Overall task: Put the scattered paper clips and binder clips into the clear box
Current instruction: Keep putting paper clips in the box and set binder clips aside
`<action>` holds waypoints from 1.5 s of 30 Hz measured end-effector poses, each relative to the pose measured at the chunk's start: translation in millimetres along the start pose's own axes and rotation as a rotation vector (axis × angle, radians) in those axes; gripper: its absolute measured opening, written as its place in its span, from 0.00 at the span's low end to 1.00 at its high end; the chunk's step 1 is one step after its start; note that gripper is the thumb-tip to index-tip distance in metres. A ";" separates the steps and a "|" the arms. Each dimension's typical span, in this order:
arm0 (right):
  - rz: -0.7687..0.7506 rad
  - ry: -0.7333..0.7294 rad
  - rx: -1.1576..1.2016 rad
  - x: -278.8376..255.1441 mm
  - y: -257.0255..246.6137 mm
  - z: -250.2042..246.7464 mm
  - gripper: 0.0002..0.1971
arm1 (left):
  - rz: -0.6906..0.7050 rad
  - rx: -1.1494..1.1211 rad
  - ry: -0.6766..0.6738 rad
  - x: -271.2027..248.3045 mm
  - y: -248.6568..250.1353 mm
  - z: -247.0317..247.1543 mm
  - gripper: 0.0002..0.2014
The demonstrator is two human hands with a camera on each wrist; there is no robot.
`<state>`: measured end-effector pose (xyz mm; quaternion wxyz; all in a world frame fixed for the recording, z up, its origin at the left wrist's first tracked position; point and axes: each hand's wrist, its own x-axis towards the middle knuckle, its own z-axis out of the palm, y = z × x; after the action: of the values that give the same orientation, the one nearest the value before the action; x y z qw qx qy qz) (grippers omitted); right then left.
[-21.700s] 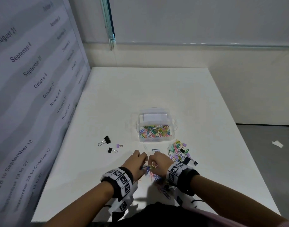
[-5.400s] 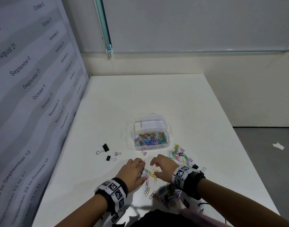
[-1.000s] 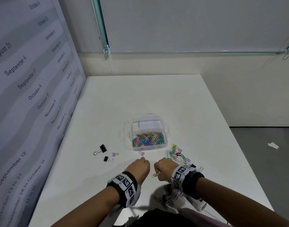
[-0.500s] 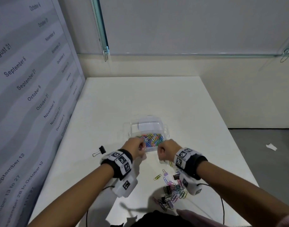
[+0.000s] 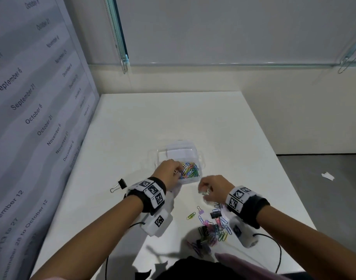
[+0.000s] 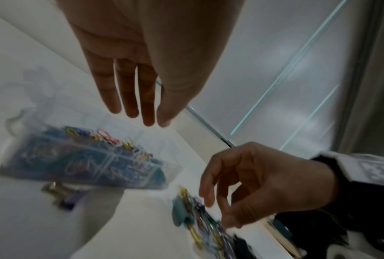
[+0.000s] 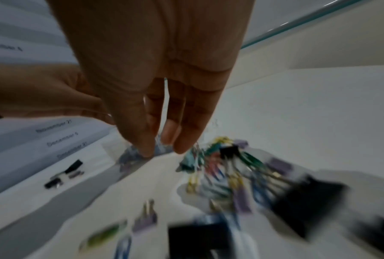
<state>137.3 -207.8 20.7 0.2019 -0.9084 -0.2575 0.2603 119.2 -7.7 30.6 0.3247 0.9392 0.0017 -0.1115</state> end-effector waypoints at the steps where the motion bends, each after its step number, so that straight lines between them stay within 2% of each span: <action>1: -0.002 -0.052 -0.020 -8.9 6.1 5.1 0.12 | 0.027 -0.013 -0.050 -5.7 1.5 5.6 0.09; 5: 0.010 -0.191 -0.042 -44.3 25.7 21.8 0.10 | 0.124 0.094 -0.347 -25.2 7.9 32.3 0.09; 7: 0.044 -0.191 -0.027 -58.7 34.4 27.8 0.09 | 0.136 0.152 -0.472 -31.0 10.5 47.1 0.12; 9: 0.088 -0.161 -0.037 -68.8 41.1 34.1 0.12 | 0.135 0.193 -0.527 -35.4 11.3 60.8 0.16; 13: 0.159 -0.098 -0.025 -76.3 50.5 52.2 0.30 | 0.146 0.219 -0.512 -43.3 14.5 81.9 0.25; 18: 0.106 0.006 0.043 -67.0 37.4 71.2 0.36 | 0.192 0.214 -0.500 -56.2 22.9 102.1 0.29; 21: 0.144 0.028 0.120 -55.6 32.0 73.5 0.33 | 0.224 0.262 -0.463 -61.7 24.0 108.5 0.30; 26: 0.121 0.058 0.150 -44.7 34.7 66.7 0.25 | 0.126 0.210 -0.403 -57.2 13.2 98.8 0.22; 30: 0.097 0.073 0.153 -45.9 38.4 60.0 0.23 | 0.095 0.218 -0.387 -55.1 -3.5 87.1 0.30; 34: 0.182 0.029 0.078 -53.4 41.2 58.1 0.27 | 0.040 0.215 -0.360 -58.6 -13.5 76.4 0.41; 36: 0.221 0.016 0.041 -55.0 39.9 60.2 0.29 | 0.045 0.208 -0.332 -59.7 -14.4 75.5 0.43; 39: 0.212 0.038 0.081 -52.3 35.6 64.5 0.25 | 0.065 0.230 -0.293 -57.5 -10.8 79.7 0.36; 45: 0.166 0.045 0.108 -50.7 29.9 66.1 0.06 | 0.088 0.264 -0.283 -49.9 -3.9 85.7 0.18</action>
<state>73.0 -245.0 -27.3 0.2339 -0.9200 -0.1622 0.2692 52.3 -53.5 -26.7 0.2002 0.9478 -0.0996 -0.2274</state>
